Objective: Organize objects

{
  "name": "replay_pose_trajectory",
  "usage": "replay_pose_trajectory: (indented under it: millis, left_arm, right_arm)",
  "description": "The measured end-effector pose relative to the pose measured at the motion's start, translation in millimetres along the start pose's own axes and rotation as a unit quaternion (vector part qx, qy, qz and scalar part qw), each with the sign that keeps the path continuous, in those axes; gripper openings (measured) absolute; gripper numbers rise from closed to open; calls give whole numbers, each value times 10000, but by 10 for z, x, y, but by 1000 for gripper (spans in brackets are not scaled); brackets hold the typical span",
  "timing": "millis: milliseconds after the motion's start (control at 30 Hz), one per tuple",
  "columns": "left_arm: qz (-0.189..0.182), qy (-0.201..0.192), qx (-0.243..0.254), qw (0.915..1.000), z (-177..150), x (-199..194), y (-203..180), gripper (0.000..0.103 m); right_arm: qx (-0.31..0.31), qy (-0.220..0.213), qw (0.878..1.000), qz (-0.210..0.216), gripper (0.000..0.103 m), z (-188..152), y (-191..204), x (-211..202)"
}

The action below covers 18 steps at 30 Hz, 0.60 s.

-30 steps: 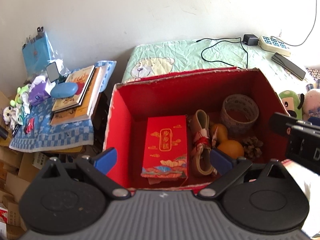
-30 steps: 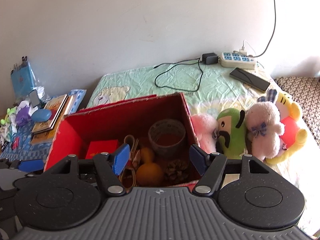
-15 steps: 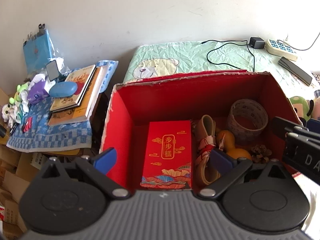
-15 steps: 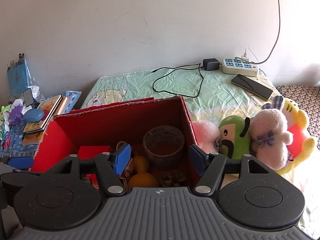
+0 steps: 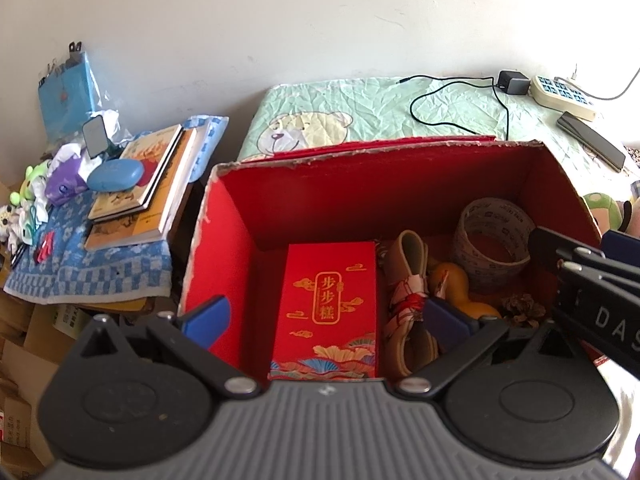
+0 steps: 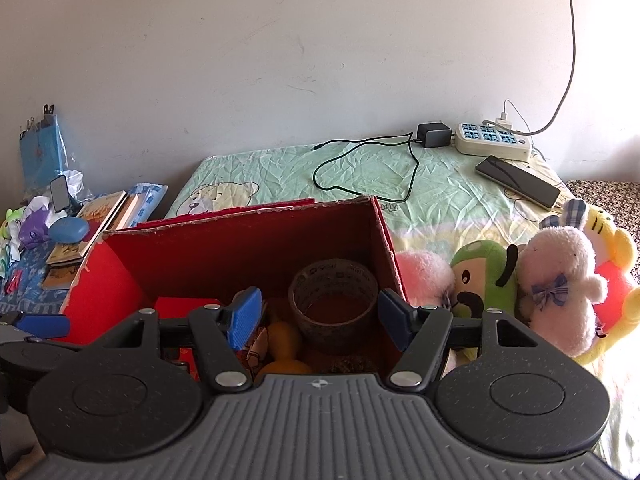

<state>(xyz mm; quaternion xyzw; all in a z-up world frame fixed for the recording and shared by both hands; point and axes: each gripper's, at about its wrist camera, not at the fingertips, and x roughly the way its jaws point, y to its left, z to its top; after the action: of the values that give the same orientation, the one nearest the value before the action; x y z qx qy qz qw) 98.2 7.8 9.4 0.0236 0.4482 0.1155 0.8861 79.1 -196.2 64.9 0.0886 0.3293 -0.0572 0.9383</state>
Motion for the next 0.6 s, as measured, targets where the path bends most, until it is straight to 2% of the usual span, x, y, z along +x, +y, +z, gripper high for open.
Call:
replay_pose_trajectory:
  millis: [600]
  left_arm:
    - [32, 85, -125, 9999, 39, 152, 46, 103]
  right_arm:
    - [-68, -33, 9999, 155, 67, 34, 26, 141]
